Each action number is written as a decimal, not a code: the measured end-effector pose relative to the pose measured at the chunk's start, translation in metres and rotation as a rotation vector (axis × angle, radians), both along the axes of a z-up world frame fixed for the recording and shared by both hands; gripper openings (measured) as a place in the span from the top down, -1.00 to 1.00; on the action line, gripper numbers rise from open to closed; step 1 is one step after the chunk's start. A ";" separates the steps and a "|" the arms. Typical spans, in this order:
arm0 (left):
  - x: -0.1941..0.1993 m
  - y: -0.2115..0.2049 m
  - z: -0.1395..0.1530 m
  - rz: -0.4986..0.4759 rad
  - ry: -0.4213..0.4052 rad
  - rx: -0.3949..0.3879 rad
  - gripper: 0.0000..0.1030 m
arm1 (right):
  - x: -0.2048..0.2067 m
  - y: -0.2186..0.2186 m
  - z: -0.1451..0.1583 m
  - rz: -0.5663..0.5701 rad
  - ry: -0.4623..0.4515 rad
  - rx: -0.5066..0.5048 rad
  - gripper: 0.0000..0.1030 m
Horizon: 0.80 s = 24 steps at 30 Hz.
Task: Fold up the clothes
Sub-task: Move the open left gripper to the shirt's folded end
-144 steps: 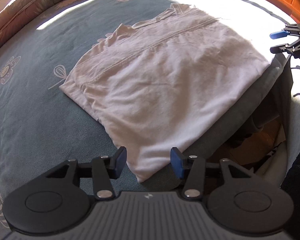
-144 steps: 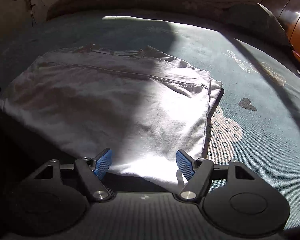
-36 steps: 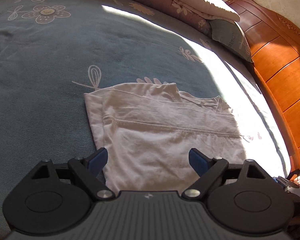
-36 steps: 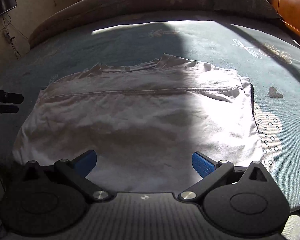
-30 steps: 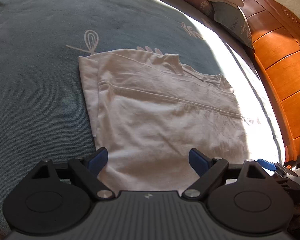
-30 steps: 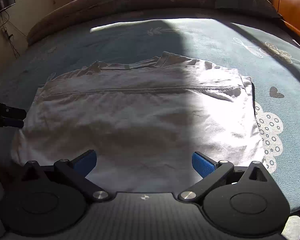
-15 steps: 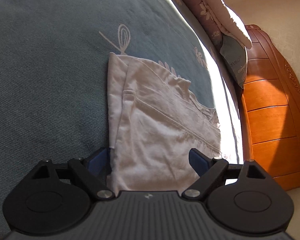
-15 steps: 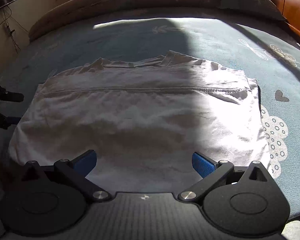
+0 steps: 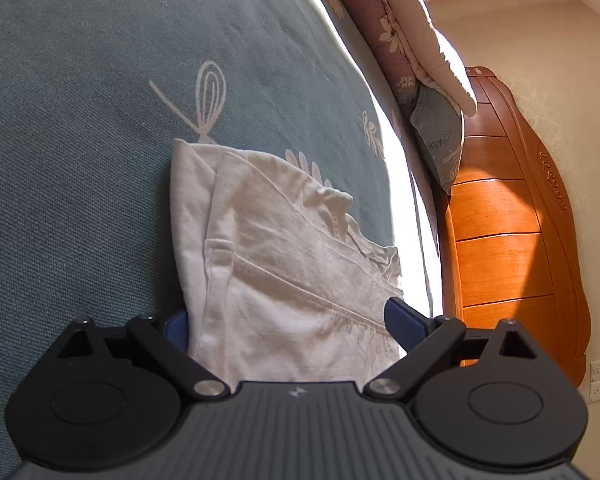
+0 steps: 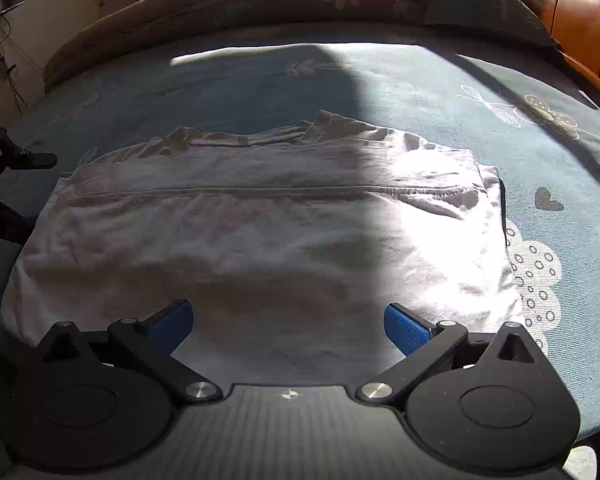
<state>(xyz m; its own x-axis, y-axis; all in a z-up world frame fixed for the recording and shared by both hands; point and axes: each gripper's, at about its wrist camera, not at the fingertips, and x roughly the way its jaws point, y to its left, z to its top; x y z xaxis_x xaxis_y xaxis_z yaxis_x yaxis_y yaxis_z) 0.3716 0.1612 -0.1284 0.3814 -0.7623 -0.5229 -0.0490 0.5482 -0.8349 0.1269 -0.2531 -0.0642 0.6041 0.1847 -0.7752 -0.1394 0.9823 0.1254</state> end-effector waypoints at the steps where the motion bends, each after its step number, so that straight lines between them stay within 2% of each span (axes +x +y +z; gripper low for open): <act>1: -0.006 0.002 -0.001 -0.012 0.003 -0.011 -0.84 | 0.000 0.000 0.000 0.002 0.000 0.001 -1.00; 5: -0.020 0.004 -0.005 -0.063 -0.034 -0.032 -0.84 | -0.002 0.001 -0.005 0.019 0.016 0.012 -1.00; 10: 0.008 -0.008 0.001 -0.097 -0.021 0.015 -0.87 | -0.003 0.007 -0.008 0.031 0.007 0.005 -1.00; 12: 0.017 -0.014 0.002 -0.105 -0.027 0.022 -0.99 | -0.005 0.010 -0.005 0.049 -0.006 0.015 -1.00; 13: 0.022 -0.017 0.003 -0.108 -0.029 0.024 -0.98 | -0.006 0.012 -0.004 0.059 -0.013 0.019 -1.00; 17: 0.013 -0.017 0.004 -0.136 -0.047 0.035 -0.97 | -0.009 0.016 -0.001 0.086 -0.033 0.011 -1.00; 21: -0.007 -0.010 0.004 -0.182 -0.074 0.045 -0.90 | -0.010 0.015 -0.002 0.089 -0.027 0.015 -1.00; 24: -0.007 -0.005 0.003 -0.176 -0.072 0.053 -0.72 | -0.009 0.015 -0.005 0.085 -0.019 0.021 -1.00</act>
